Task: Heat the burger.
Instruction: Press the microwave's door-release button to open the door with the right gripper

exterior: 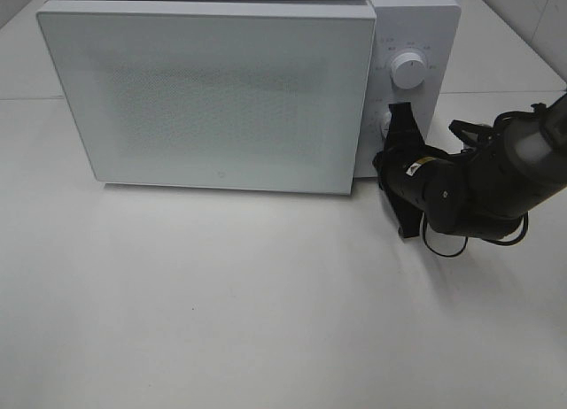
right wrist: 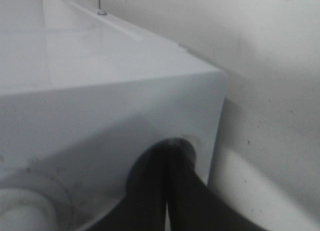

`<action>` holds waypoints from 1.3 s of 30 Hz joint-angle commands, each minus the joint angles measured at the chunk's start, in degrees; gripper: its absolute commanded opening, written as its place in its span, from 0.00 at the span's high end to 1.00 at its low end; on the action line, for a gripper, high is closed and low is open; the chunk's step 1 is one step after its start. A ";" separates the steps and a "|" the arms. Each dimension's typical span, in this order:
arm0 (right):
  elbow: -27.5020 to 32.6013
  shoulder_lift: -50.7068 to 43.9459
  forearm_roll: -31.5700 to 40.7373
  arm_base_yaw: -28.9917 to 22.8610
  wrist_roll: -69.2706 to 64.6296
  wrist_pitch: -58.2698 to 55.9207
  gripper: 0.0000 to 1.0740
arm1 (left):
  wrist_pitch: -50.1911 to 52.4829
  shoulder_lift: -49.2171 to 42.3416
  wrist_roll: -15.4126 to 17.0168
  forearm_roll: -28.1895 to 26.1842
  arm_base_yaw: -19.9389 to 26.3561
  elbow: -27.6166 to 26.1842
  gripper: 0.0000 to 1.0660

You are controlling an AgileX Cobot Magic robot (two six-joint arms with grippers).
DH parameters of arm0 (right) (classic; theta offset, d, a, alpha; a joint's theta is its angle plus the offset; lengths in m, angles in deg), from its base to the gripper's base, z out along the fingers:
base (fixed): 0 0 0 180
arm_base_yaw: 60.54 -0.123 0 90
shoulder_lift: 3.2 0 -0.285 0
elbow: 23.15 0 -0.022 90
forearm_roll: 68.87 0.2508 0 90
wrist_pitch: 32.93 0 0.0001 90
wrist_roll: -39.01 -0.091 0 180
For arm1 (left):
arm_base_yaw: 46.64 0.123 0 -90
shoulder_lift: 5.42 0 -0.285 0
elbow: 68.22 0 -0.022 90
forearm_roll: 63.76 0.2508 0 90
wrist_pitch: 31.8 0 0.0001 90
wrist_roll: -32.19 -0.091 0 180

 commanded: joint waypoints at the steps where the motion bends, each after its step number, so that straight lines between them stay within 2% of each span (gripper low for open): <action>1: -4.24 -0.69 -0.63 2.01 1.95 9.97 1.00 | 0.63 -0.97 0.17 -0.29 0.06 0.06 0.03; 12: -3.84 -1.15 -0.74 1.78 0.34 6.82 1.00 | 0.63 -0.97 0.17 -0.29 0.06 0.06 0.03; 39: 4.58 -2.92 -0.80 -0.23 -2.86 3.72 1.00 | 0.63 -0.97 0.17 -0.29 0.06 0.06 0.03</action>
